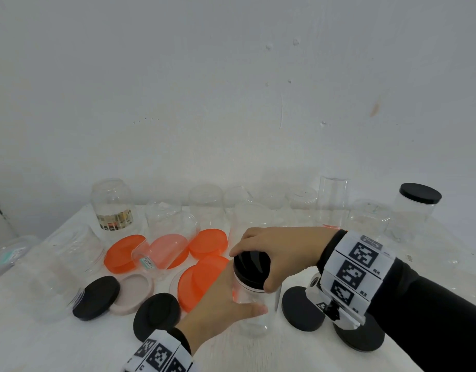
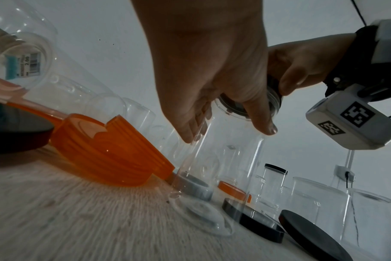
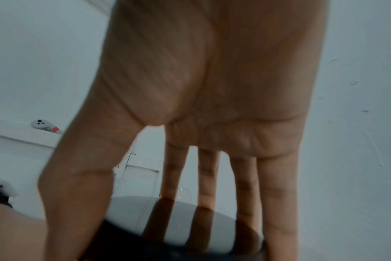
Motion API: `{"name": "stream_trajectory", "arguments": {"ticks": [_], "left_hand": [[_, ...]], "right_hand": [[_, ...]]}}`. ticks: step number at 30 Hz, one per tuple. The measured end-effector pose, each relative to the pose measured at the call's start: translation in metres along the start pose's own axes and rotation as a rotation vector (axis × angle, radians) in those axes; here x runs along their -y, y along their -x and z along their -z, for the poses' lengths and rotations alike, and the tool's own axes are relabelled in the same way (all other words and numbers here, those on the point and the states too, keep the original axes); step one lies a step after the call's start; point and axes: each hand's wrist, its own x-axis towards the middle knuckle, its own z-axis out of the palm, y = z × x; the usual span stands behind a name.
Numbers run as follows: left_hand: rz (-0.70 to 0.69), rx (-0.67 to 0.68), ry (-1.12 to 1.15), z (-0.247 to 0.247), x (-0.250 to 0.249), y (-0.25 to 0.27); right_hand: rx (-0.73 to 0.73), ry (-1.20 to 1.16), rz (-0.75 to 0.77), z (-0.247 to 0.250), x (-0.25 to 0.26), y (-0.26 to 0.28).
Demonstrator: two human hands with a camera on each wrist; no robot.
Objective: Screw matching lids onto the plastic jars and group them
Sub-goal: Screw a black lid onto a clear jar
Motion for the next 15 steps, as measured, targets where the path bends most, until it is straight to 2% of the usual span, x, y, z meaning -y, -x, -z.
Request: {"name": "stream_trajectory", "arguments": {"ticks": [9,15], "left_hand": [[0.021,0.019,0.03,0.0005,0.006,-0.0027],[0.035,0.009,0.017,-0.0004,0.0056,-0.0023]], "right_hand": [[0.034,-0.054,0.103,0.003,-0.004,-0.0004],[0.001,-0.016,0.133,0.0034,-0.0086,-0.0017]]}}
